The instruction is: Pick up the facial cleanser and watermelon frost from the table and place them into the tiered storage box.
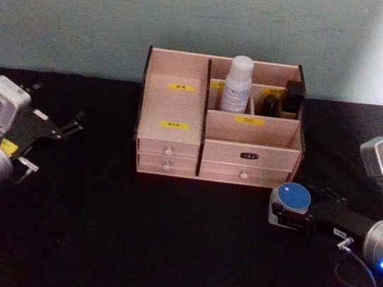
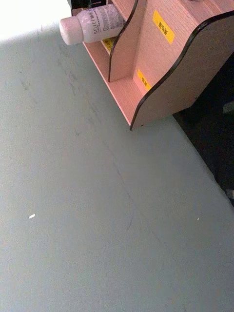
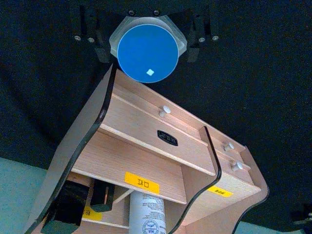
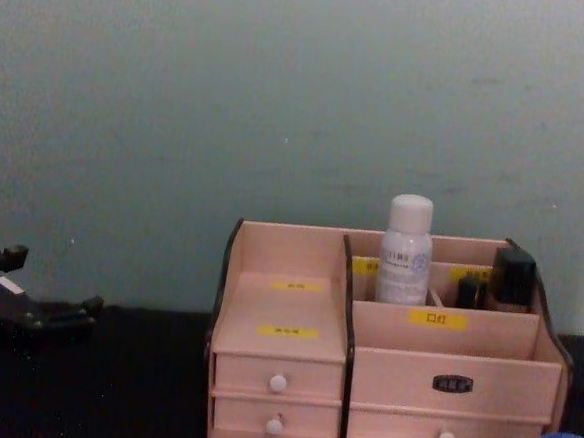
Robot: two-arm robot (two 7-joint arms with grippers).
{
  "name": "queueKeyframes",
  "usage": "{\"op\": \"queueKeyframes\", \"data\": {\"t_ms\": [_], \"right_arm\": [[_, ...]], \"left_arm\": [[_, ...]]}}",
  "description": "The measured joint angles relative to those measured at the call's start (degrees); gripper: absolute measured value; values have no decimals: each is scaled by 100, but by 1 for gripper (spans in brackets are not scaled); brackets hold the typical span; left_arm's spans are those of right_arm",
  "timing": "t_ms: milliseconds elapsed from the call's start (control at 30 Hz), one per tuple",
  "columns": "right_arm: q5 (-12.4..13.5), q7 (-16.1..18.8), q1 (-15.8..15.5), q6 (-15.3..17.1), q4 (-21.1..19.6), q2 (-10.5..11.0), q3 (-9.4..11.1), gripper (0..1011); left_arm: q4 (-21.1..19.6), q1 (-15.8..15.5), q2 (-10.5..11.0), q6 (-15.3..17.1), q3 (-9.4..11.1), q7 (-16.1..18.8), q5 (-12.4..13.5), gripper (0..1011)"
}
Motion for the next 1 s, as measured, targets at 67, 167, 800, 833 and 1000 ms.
{"op": "queueKeyframes", "data": {"t_ms": [67,167,800,833,1000], "right_arm": [[0,0,0,0,-1,0,-1,1000],[0,0,0,1,-3,1,-2,1000],[1,3,0,0,-7,1,-2,728],[1,3,0,0,-6,1,-2,728],[1,2,0,1,-6,1,-2,728]], "left_arm": [[0,0,0,0,0,0,0,1001],[0,0,0,0,0,0,0,1001],[0,0,0,0,0,0,0,1001],[0,0,0,0,0,0,0,1001],[0,0,0,0,0,0,0,1001]]}}
